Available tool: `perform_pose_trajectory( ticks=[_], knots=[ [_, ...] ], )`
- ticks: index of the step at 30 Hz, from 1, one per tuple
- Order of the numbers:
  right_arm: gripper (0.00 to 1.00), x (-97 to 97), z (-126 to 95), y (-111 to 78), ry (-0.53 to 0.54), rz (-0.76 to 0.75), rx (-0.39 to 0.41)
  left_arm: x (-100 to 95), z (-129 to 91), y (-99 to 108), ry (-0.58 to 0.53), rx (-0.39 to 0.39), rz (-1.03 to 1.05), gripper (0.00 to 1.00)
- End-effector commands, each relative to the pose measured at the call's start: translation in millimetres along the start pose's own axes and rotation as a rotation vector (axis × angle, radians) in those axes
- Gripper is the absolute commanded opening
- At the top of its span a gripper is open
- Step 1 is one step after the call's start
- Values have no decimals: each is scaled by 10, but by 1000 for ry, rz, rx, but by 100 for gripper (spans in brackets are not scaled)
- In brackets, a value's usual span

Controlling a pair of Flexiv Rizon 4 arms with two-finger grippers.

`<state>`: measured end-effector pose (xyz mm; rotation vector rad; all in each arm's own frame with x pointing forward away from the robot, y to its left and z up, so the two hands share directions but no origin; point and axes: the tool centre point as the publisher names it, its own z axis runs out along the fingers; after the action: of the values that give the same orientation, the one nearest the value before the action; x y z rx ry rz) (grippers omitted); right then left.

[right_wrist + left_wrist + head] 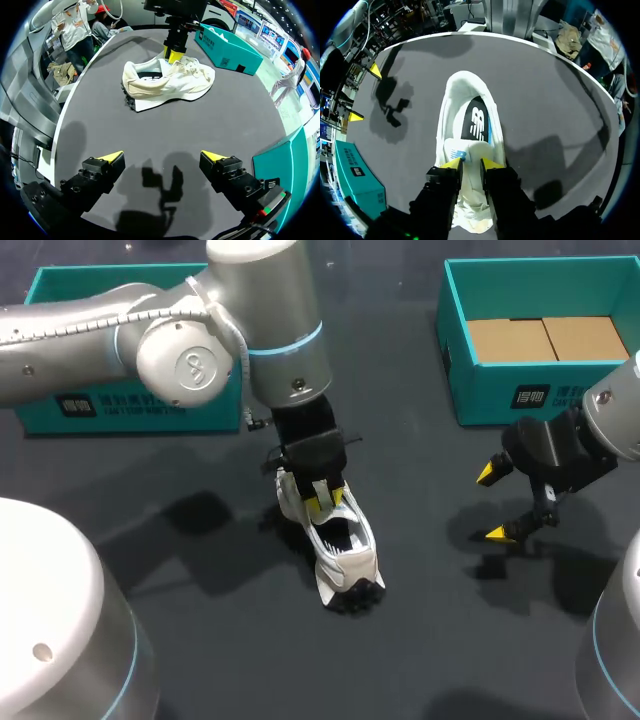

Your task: Take the shoe out of the shoebox, open the shoe tongue, remove and reinsert the insole, then place the shoe into the shoebox

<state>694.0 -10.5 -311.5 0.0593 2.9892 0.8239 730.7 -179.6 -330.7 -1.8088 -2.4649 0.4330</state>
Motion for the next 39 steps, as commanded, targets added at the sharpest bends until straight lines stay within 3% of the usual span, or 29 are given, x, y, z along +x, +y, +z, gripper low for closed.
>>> perform_pose_trajectory(
  ticks=[1, 7, 14, 17, 19, 27, 28, 29, 30, 31, 32, 39],
  knots=[
    [100, 11, 3, 1, -2, 0, 2, -11, 8, -15, -7, -7, 11, 21],
    [100, 11, 3, 1, -2, 0, 2, 4, -252, -82, -70, -39, 31, 22],
    [100, 11, 3, 1, -2, 0, 2, -59, 145, -61, -8, -31, 5, 22],
    [100, 11, 3, 1, -2, 0, 2, -13, 195, -109, -1, -23, 9, 24],
    [100, 11, 3, 1, -2, 0, 2, 8, 145, -138, -12, -26, 13, 25],
    [100, 11, 3, 1, -2, 0, 2, 79, -434, -360, -96, -90, -16, 31],
    [100, 11, 3, 1, -2, 0, 2, 74, -499, -384, -105, -82, -62, 35],
    [100, 11, 3, 1, -2, 0, 2, 71, -555, -403, -116, -62, -110, 45],
    [100, 11, 3, 1, -2, 0, 2, 63, -618, -413, -128, -32, -192, 63],
    [100, 11, 3, 1, -2, 0, 2, 56, -674, -413, -143, -4, -274, 90],
    [100, 11, 3, 1, -2, 0, 2, 56, -718, -421, -154, 20, -307, 100],
    [100, 11, 3, 1, -2, 0, 2, 70, -750, -457, -156, -7, -305, 100]
  ],
)
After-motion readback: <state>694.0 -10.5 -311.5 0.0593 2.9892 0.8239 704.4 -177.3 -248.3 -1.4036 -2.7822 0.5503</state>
